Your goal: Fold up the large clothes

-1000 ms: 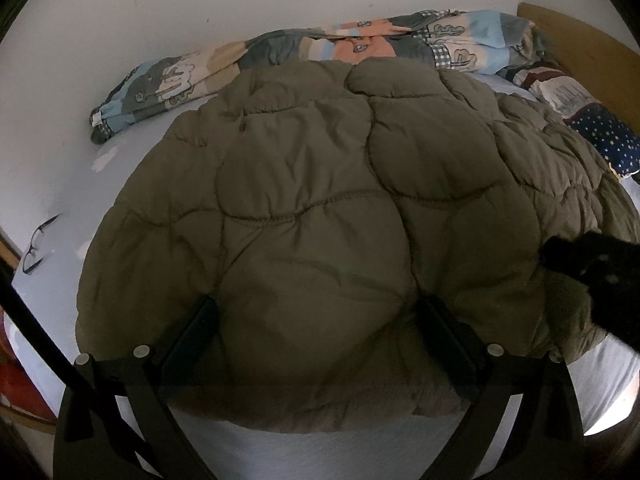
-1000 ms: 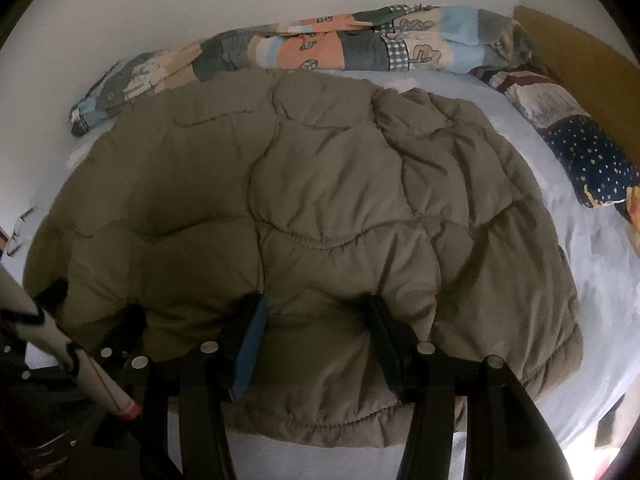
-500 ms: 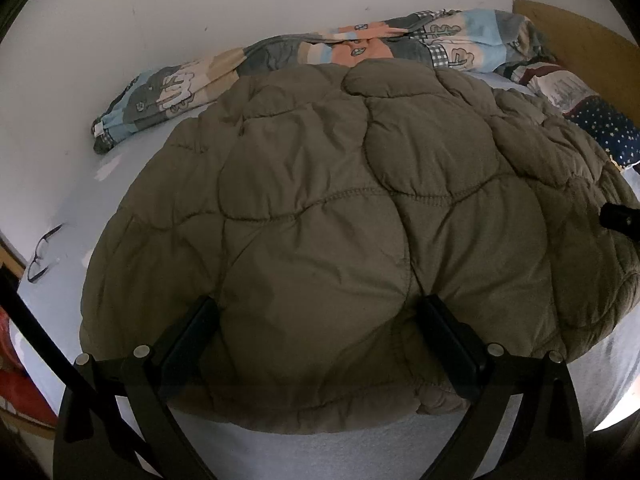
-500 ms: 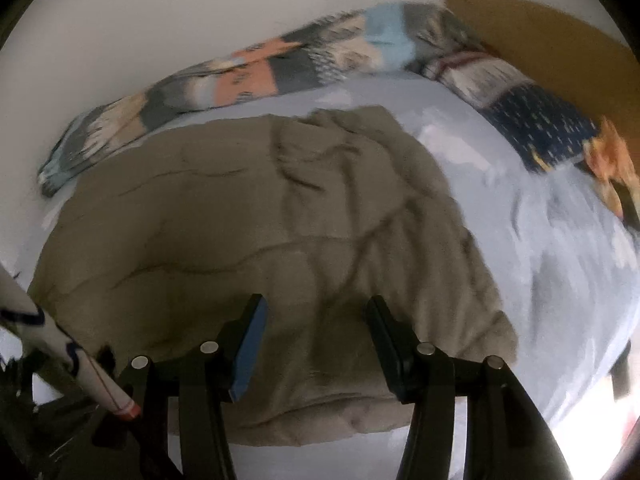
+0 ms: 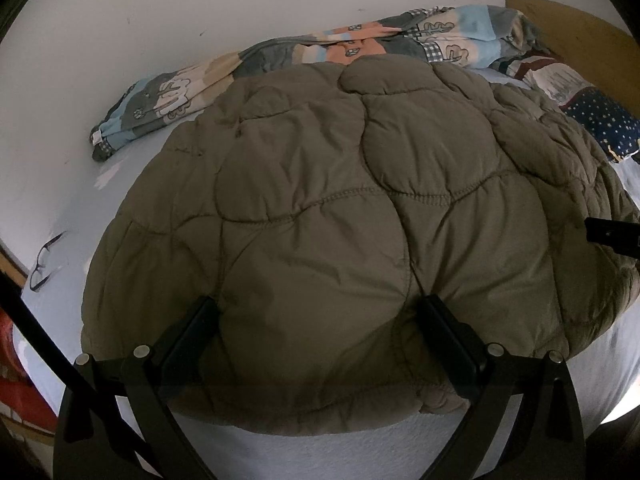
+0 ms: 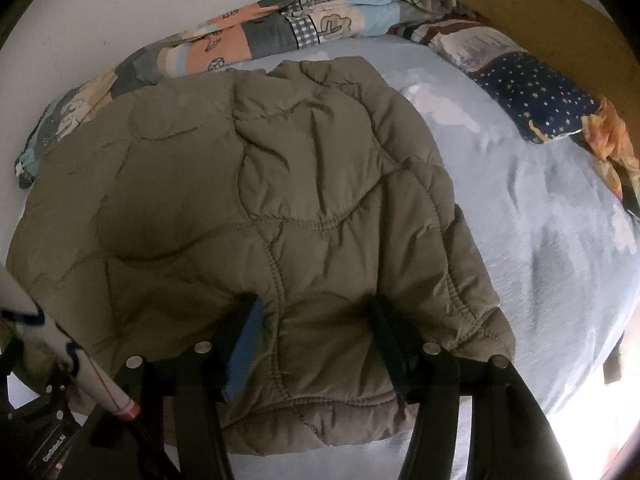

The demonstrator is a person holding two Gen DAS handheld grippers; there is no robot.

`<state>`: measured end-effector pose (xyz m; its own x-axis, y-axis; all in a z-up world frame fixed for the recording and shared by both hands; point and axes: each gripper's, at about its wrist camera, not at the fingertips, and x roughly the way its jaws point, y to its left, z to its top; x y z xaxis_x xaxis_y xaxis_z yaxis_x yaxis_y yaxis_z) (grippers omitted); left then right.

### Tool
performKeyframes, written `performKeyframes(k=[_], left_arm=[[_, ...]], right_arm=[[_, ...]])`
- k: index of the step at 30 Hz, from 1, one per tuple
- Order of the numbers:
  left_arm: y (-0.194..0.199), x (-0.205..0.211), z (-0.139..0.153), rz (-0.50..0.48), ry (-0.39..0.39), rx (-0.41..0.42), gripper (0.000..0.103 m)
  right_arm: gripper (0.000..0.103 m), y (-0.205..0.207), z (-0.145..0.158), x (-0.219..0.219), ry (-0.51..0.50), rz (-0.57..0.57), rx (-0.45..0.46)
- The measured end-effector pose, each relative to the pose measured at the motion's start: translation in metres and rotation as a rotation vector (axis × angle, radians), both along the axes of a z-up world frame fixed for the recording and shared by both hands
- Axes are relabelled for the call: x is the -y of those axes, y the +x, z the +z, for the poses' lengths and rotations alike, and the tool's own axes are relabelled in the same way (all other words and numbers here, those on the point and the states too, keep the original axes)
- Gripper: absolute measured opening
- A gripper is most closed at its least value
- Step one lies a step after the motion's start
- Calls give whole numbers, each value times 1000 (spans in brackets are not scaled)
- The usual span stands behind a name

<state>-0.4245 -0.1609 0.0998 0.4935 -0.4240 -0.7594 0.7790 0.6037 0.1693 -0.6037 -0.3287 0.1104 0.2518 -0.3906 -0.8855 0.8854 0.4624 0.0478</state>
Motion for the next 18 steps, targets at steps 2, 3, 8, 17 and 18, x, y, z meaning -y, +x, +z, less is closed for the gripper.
performKeyframes(k=[2,3,8,17,18], left_arm=[[0,0,0,0,-1,-1,101],[1,-1,1,0,-4,-4,101],[0,-3,9,2,-30,-7,101],[33,-27,26,152,-107,3,101],[42,-29,22,175,-102,-31,101]], right_arm=[[61,0,0,-1,-4,4,-1],[61,-1,1,-2,-5,3,3],[61,-7,14,-6,-30,-1,61],[62,3,35,-25,-129,65,138],[62,4,35,-24,-128,69,138]])
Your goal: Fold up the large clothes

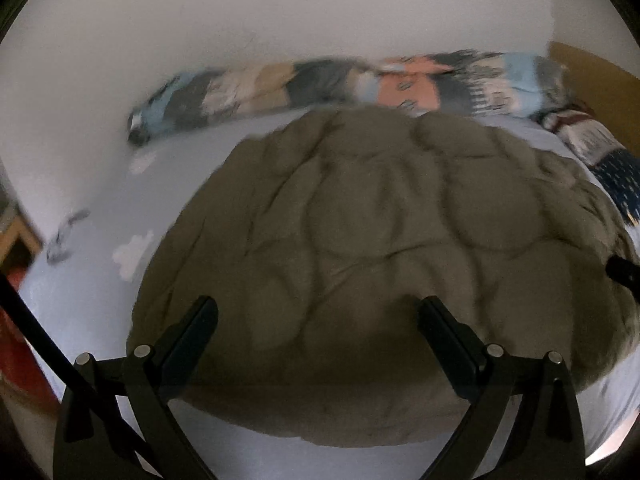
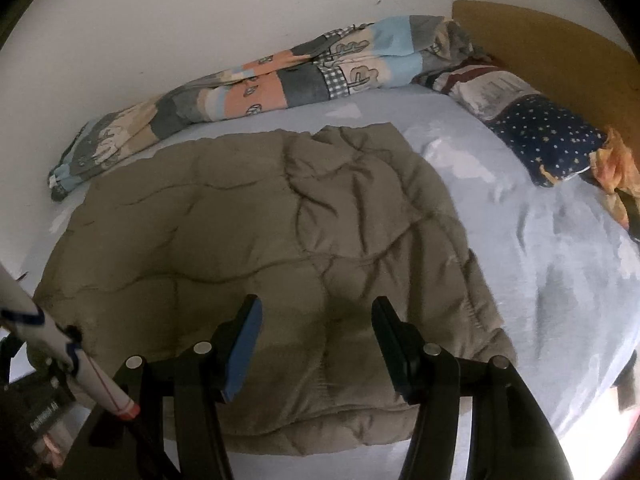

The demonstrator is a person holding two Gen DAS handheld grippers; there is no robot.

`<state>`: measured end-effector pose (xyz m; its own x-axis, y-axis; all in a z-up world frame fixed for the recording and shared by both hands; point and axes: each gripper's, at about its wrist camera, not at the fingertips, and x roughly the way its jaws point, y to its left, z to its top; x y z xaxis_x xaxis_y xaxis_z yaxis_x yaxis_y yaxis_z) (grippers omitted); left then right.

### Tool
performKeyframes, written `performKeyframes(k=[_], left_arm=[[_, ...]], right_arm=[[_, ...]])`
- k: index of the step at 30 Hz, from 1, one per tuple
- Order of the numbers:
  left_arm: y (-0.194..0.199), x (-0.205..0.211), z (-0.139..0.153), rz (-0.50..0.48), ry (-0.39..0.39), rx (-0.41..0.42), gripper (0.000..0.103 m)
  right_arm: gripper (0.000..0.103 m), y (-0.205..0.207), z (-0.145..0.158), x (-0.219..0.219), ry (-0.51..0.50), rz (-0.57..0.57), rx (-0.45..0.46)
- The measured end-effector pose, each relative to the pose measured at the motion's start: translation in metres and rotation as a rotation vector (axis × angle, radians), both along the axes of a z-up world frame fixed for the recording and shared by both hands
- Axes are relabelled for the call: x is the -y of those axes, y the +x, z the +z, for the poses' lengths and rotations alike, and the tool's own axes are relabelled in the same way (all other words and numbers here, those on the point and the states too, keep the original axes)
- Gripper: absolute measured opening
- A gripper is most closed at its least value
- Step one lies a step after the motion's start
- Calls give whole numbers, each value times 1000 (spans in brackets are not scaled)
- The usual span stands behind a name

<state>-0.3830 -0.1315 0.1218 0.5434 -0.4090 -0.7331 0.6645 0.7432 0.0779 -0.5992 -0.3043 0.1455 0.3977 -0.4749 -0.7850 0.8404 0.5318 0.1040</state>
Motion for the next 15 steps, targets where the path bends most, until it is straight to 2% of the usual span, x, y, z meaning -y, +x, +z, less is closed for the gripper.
performKeyframes(k=[2,4,8,11,15], left_arm=[[13,-5,-7,25,-9,-65,101],[17,-5,-13,28,0,-90,101],[10,2,-20,11,55,-44,101],[10,2,-21,13,57,-43,101],[8,-2,-14,13,39,-35,101]], right_arm=[[62,4,-1,-1,3,8,-3],[62,9,-3,-2,10,22,-4],[63,20,-17,-4,56,48,-55],[65,25,-29,1,90,55,-85],[66,22,-29,0,88,59,-79]])
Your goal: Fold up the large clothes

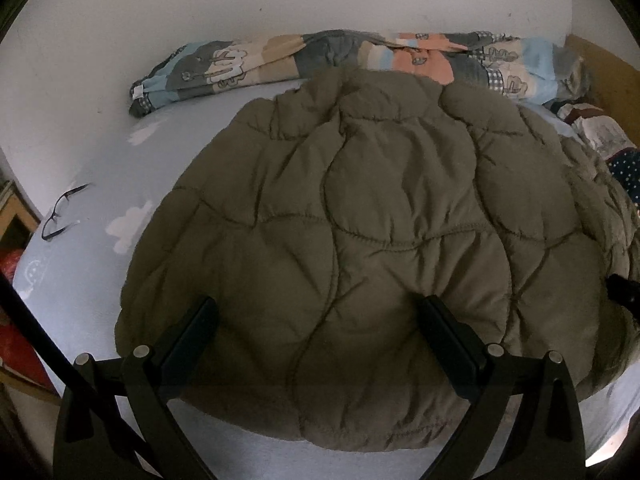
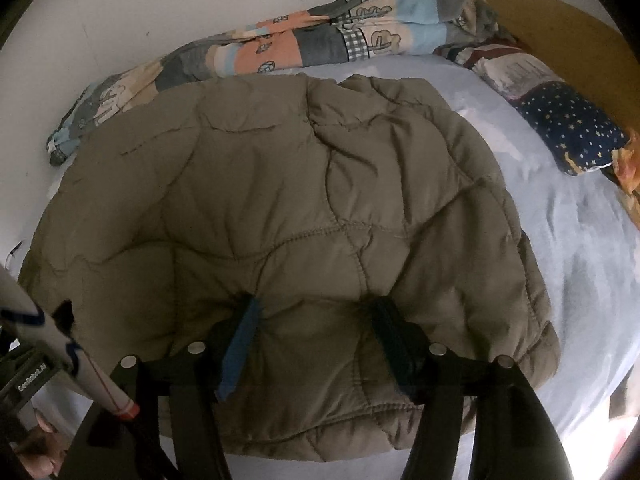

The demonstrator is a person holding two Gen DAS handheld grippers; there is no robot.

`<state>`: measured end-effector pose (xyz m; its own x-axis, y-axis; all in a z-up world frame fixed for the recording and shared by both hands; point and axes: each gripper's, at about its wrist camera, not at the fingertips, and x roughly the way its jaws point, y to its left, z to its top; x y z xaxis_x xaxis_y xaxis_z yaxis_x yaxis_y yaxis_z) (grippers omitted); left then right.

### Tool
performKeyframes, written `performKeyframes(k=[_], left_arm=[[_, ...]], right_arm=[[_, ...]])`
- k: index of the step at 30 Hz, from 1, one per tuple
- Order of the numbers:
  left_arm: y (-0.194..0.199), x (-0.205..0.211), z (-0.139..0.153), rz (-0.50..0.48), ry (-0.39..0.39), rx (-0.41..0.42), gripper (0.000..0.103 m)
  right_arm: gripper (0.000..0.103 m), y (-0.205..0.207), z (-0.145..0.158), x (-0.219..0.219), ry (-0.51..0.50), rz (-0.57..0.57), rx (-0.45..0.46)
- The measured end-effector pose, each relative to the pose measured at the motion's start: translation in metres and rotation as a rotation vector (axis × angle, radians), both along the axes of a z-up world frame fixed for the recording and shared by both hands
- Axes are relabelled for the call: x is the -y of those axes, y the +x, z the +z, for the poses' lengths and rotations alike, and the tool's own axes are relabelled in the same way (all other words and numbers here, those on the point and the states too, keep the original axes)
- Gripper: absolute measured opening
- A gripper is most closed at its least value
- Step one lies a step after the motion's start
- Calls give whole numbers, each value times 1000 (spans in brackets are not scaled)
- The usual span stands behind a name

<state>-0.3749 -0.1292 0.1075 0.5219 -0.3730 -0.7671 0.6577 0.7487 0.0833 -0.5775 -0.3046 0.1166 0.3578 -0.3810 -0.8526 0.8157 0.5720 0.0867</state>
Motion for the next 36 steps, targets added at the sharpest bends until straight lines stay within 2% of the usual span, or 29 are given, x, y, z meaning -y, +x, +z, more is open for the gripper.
performKeyframes(k=[5,8,11,18,22,28,31,33,36], left_arm=[[1,-9,17,7,-48,33,101],[6,-22,32,41,-102,70,101],[19,-37,42,98,-141,71,101],[56,-58,31,215,-153,-63,101],[66,-60,18,247,-134,-133,101],[67,-63,17,252,-125,-134,101],[77,-69,13,244,-122,-178,101],[82,-71,9,227,-103,-209,101],[89,-76,4,201,-83,-234,101]], right_arm=[[66,-16,19,1,-31,-47,72],[66,-36,34,10,-97,-132,104],[66,-58,43,20,-112,-219,153],[66,-97,52,39,-70,-361,228],[66,-104,47,47,-21,-387,241],[66,-107,46,46,-11,-394,264],[66,-121,48,51,0,-431,277],[66,-134,45,62,47,-446,293],[66,-148,38,74,118,-410,292]])
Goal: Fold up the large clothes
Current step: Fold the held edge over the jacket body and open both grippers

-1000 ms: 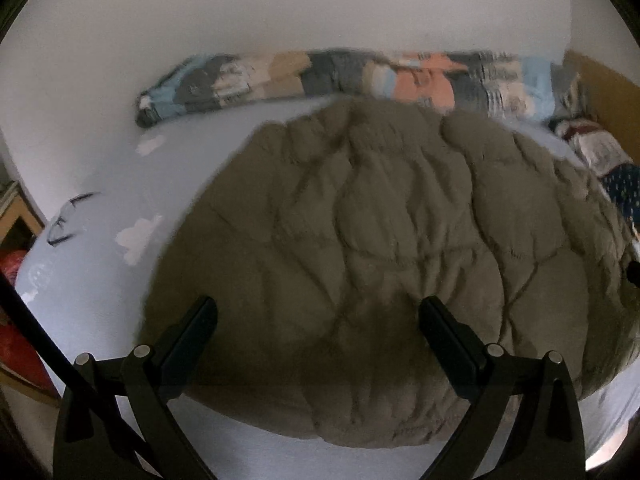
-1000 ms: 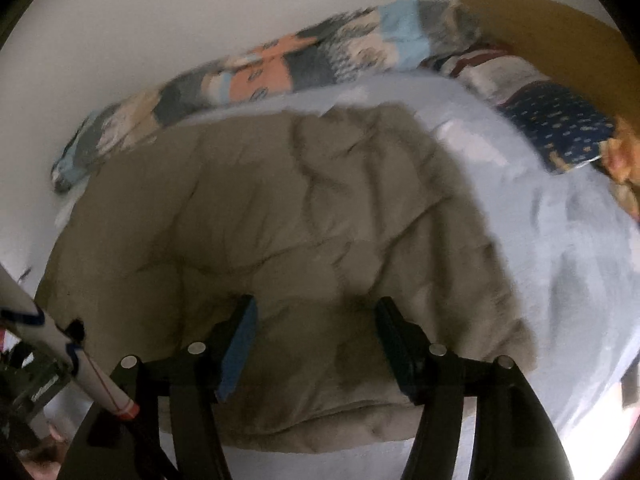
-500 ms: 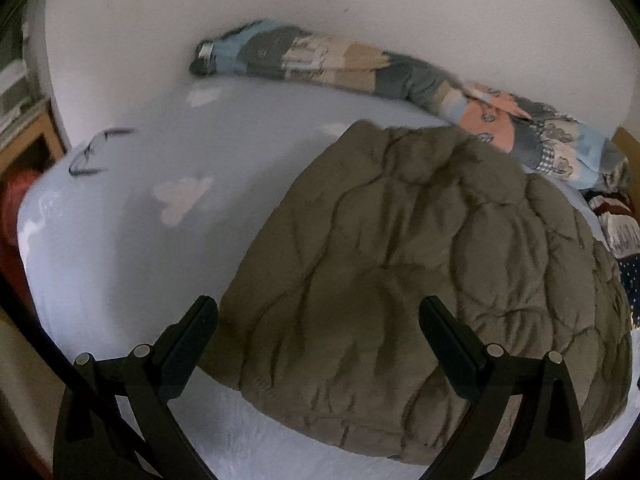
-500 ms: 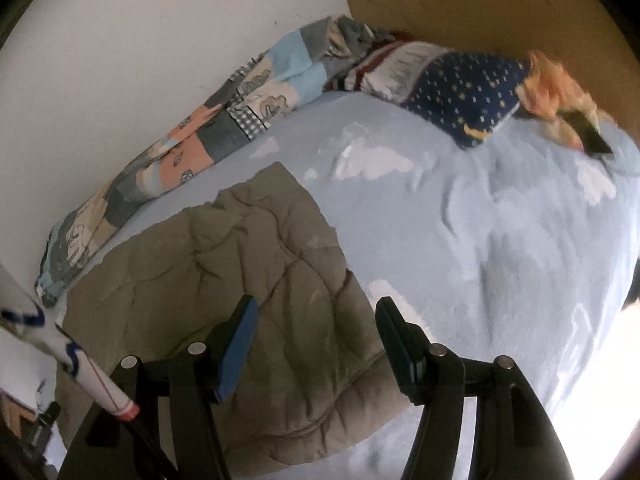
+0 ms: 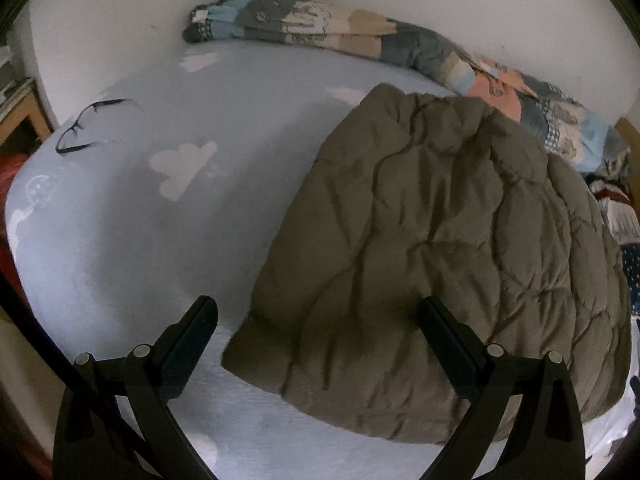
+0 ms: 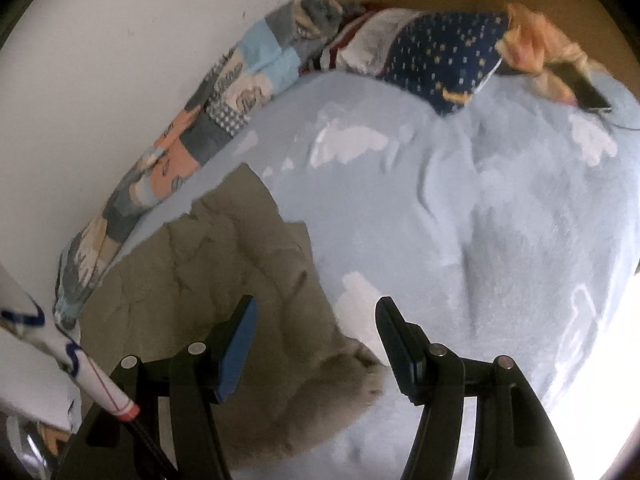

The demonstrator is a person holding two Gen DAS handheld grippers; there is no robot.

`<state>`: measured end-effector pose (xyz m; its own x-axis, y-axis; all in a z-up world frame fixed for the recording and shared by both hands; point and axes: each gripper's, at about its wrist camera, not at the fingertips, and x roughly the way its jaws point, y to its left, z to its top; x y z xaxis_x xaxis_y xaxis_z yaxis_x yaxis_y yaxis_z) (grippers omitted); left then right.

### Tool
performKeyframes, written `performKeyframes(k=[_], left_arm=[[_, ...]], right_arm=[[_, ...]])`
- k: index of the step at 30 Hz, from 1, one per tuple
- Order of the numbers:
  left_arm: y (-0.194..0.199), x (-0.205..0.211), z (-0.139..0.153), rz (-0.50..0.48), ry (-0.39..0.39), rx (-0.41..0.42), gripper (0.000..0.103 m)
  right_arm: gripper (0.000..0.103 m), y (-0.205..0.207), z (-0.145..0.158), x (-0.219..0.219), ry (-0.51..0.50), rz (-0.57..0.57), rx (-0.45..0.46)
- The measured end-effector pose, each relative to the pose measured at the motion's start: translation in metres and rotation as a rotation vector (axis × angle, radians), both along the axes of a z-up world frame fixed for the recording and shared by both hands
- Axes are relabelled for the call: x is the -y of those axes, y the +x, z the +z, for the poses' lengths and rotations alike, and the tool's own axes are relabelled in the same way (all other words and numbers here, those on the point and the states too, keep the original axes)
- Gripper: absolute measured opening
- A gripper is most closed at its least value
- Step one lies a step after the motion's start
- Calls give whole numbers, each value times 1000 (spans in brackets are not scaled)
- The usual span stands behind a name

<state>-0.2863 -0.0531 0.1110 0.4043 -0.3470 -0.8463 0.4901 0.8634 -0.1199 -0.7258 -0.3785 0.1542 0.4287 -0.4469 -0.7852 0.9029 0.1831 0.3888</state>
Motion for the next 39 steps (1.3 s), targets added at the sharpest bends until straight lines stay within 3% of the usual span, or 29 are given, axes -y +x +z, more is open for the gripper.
performKeyframes(k=[4,6,8,9,15,20,26,30,34,39], left_arm=[[0,1,-5,-32,54,21,101],[-1,4,-9,-38,76,22,101],[-2,8,-12,-45,110,37,101],[-4,9,-13,-49,122,49,101],[-11,15,-12,-72,185,123,101],[-10,8,-8,-55,154,105,101],[-17,3,7,-33,134,170,101],[-33,2,29,-30,100,301,101],[-56,11,47,-99,11,374,101],[-82,32,44,-205,-5,389,101]], right_arm=[[66,-3,-9,1,41,113,4],[65,3,-20,-2,65,165,-51],[46,4,-29,-4,87,176,-90],[42,4,-35,-3,117,187,-76],[39,6,-50,1,160,168,-118],[41,10,-49,-1,152,153,-140],[51,1,-34,-6,97,126,-125],[51,-7,-15,-11,-1,80,-135],[51,-5,5,-19,-98,91,-75],[51,23,20,-36,-186,187,-55]])
